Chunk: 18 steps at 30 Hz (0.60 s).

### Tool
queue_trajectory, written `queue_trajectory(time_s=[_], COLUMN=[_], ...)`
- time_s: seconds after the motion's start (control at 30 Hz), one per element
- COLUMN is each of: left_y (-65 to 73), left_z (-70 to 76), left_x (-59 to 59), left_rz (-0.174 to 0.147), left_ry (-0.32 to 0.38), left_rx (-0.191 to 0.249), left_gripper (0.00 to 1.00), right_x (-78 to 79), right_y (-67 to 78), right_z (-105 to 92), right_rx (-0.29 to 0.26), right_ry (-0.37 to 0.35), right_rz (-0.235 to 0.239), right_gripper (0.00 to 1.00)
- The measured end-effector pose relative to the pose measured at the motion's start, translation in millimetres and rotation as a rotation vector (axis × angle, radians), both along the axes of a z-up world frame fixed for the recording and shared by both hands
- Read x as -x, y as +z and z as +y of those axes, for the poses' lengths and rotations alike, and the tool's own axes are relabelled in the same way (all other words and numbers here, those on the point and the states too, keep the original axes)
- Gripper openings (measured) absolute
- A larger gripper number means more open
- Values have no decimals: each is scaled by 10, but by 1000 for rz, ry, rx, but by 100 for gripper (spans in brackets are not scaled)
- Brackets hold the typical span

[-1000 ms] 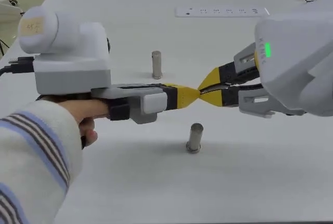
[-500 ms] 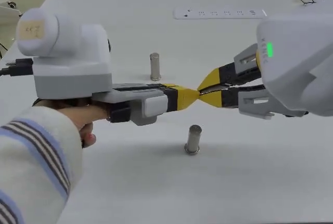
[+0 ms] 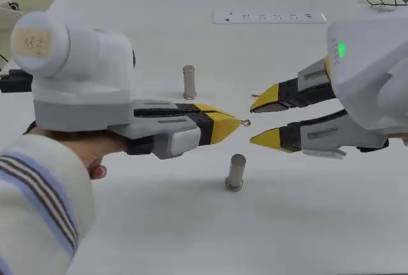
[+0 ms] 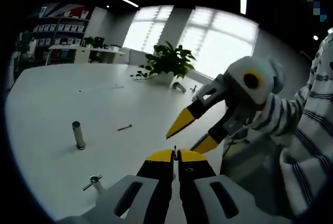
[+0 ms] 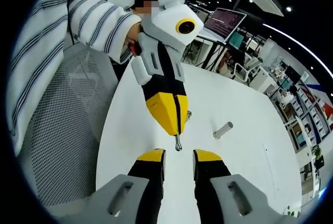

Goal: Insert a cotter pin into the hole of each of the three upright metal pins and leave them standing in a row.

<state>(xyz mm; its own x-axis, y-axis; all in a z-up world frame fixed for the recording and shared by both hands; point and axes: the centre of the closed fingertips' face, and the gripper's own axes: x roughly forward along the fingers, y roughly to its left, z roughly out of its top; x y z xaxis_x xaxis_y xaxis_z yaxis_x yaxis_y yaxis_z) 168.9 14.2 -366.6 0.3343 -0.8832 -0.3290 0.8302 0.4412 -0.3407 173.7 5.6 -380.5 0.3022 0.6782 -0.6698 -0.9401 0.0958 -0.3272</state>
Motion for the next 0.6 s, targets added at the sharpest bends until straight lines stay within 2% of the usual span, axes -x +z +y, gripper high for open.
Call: queue_trajectory(time_s=[0.03, 0.1, 0.17, 0.2, 0.33, 0.4, 0.6], left_y=[-3, 4, 11, 11, 11, 10, 3], left_z=[1, -6, -11, -16, -31, -37, -43], left_x=[11, 35, 58, 78, 112, 114, 123], left_rz=[-23, -39, -63, -86, -127, -106, -121], left_ry=[-11, -23, -39, -60, -88, -90, -105], left_rx=[-12, -16, -22, -32, -50, -39, -45], left_gripper=[0, 0, 0, 0, 0, 0, 0], right_x=[14, 25, 63, 66, 97, 86, 105], right_y=[-17, -38, -58, -54, -62, -78, -55], right_z=[-1, -1, 12, 22, 38, 24, 29], right_rx=[-4, -13, -32, -44, -59, -59, -82], right_ry=[-3, -6, -10, -11, -12, -27, -30], right_rz=[18, 34, 73, 73, 92, 98, 116], right_gripper=[17, 16, 16, 16, 14, 14, 9])
